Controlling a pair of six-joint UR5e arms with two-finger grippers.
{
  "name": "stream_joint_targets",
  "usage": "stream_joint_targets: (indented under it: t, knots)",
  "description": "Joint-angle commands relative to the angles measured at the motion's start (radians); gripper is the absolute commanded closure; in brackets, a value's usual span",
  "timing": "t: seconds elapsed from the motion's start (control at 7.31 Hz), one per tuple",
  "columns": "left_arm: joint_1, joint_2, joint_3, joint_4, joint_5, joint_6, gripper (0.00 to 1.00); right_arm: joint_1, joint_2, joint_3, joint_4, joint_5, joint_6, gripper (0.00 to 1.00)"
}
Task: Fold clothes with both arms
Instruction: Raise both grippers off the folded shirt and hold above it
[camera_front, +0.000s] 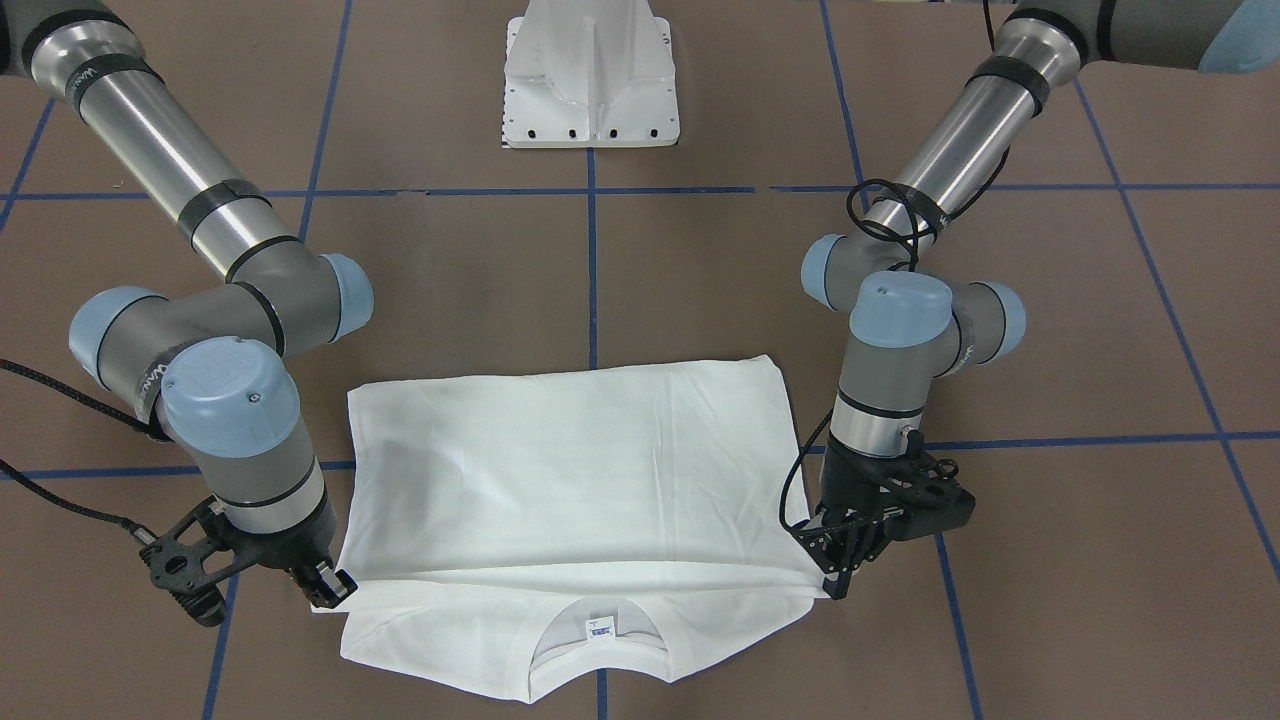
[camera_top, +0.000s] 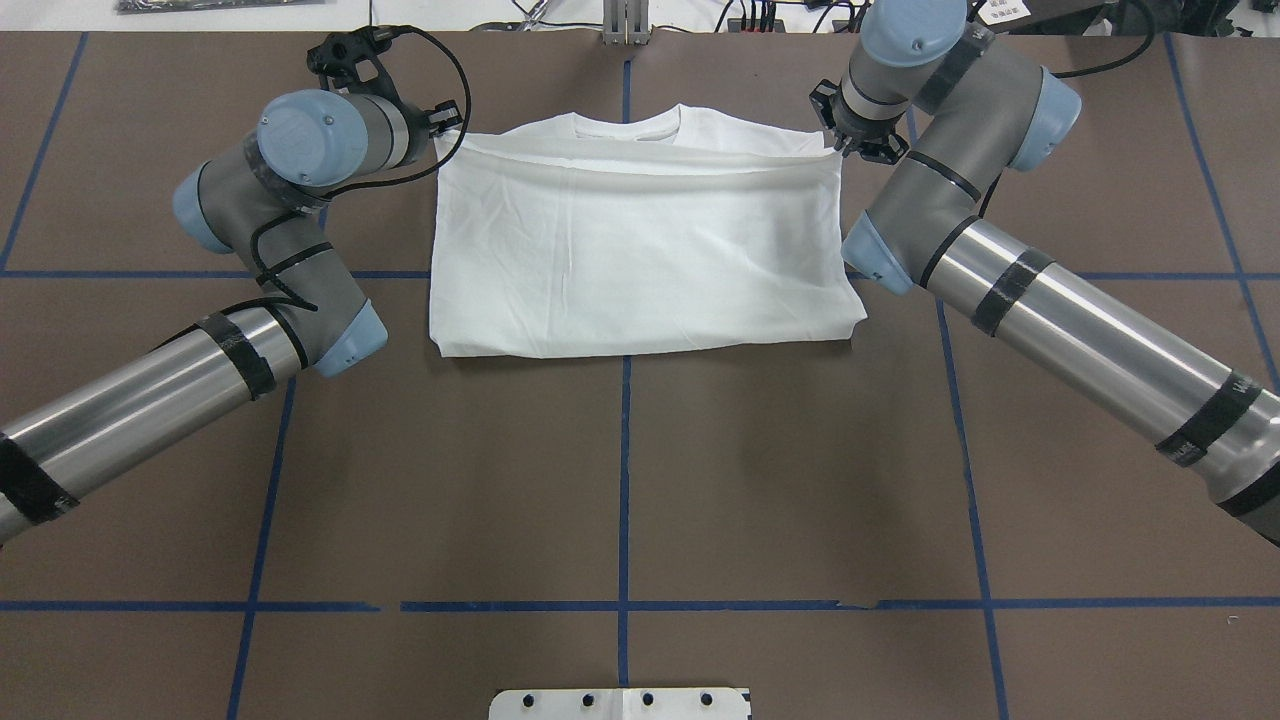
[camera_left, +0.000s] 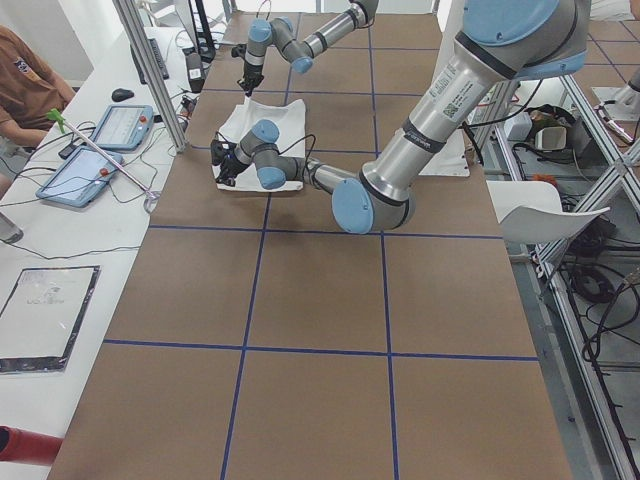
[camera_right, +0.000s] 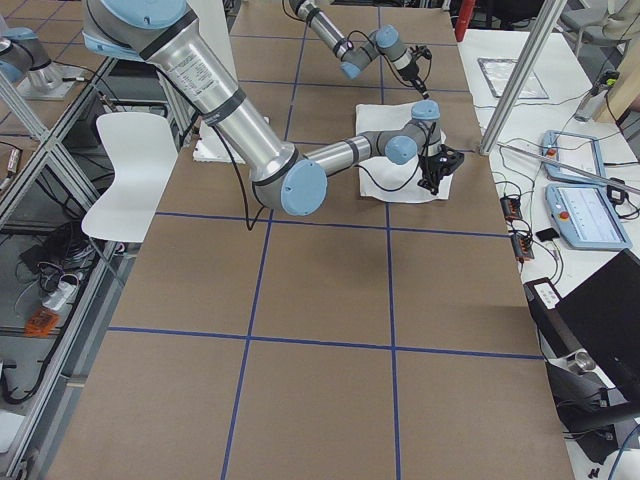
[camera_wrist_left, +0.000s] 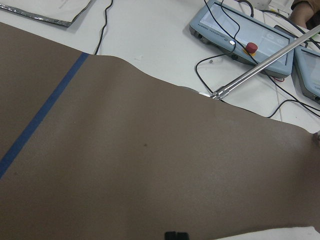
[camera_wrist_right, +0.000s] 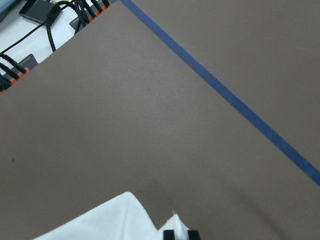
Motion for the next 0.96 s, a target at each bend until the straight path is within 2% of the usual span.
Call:
stream_joint_targets:
  t: [0.0, 0.14, 0.27, 0.41, 0.55, 0.82]
  knots:
    - [-0.001, 0.019, 0.000, -0.036, -0.001, 0.003, 1.00, 0.002, 0.012, -0.002, 0.001, 0.000, 0.005, 0.27]
    - [-0.001, 0.046, -0.003, -0.073, -0.003, 0.004, 1.00, 0.002, 0.014, 0.003, 0.003, 0.003, 0.006, 0.27]
    - [-0.002, 0.046, -0.004, -0.076, -0.004, 0.004, 0.79, 0.003, 0.014, 0.014, 0.003, 0.008, 0.011, 0.27]
    - [-0.005, 0.046, -0.009, -0.079, -0.006, 0.029, 0.64, 0.005, -0.012, 0.067, 0.003, 0.014, 0.020, 0.28]
    - [-0.010, 0.046, -0.012, -0.084, -0.007, 0.033, 0.61, 0.005, -0.084, 0.175, 0.001, 0.076, 0.029, 0.28]
    - [-0.021, 0.046, -0.012, -0.108, -0.007, 0.035, 0.56, -0.050, -0.224, 0.346, 0.004, 0.095, 0.075, 0.25]
